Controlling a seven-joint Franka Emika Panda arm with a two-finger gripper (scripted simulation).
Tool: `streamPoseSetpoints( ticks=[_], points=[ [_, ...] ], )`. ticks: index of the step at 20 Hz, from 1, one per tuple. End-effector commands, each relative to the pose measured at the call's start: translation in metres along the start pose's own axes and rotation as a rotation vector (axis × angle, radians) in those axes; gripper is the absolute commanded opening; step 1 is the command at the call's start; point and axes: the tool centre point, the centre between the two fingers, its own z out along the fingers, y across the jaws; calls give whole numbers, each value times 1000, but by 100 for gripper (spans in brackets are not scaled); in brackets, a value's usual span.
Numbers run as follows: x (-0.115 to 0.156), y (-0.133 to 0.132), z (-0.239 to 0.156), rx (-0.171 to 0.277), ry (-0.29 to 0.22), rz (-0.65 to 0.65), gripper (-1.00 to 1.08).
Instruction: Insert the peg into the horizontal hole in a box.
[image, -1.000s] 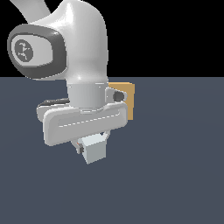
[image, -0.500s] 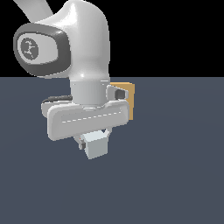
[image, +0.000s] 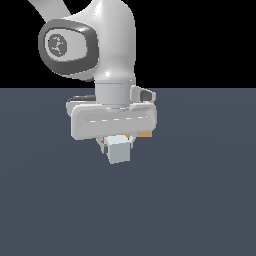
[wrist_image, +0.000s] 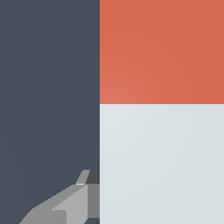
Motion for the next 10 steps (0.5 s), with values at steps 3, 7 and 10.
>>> streamPoseSetpoints(
  ticks=[3, 7, 10],
  points=[
    [12, 21, -15, -4, -1, 87, -100],
    [19, 36, -24, -4, -1, 149, -100],
    [23, 45, -29, -4, -1, 184, -100]
  ],
)
